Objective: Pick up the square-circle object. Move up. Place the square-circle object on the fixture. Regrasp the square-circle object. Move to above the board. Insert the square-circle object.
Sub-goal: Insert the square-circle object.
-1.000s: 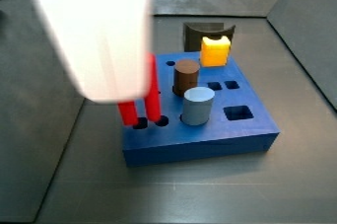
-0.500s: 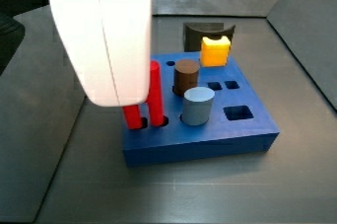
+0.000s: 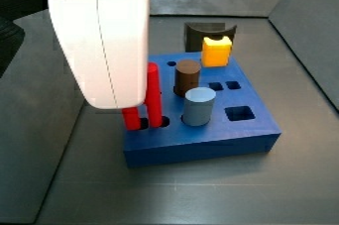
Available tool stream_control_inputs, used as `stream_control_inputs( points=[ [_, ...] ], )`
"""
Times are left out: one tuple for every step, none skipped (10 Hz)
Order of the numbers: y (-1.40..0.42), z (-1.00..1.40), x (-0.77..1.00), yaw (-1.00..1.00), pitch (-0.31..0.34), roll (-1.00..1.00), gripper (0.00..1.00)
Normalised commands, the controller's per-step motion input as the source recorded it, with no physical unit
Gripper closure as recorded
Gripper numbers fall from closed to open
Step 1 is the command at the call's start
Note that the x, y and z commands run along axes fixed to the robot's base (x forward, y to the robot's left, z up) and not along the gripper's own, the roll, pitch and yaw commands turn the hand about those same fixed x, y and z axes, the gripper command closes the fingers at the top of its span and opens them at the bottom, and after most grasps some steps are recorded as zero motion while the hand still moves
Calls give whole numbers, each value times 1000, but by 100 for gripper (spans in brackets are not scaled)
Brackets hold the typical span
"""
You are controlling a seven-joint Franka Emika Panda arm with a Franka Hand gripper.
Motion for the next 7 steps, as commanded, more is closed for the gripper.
stream_control_inputs(
  points=[
    [9,-220,309,0,56,0,100],
    [9,-240,294,0,63,0,100],
    [0,-51,91,0,16,-4,100],
    [0,-60,69,0,10,0,100],
    [29,-106,260,6,90,0,100],
    [20,-17,31,0,40,0,100],
    [3,-114,0,0,4,0,100]
  ],
)
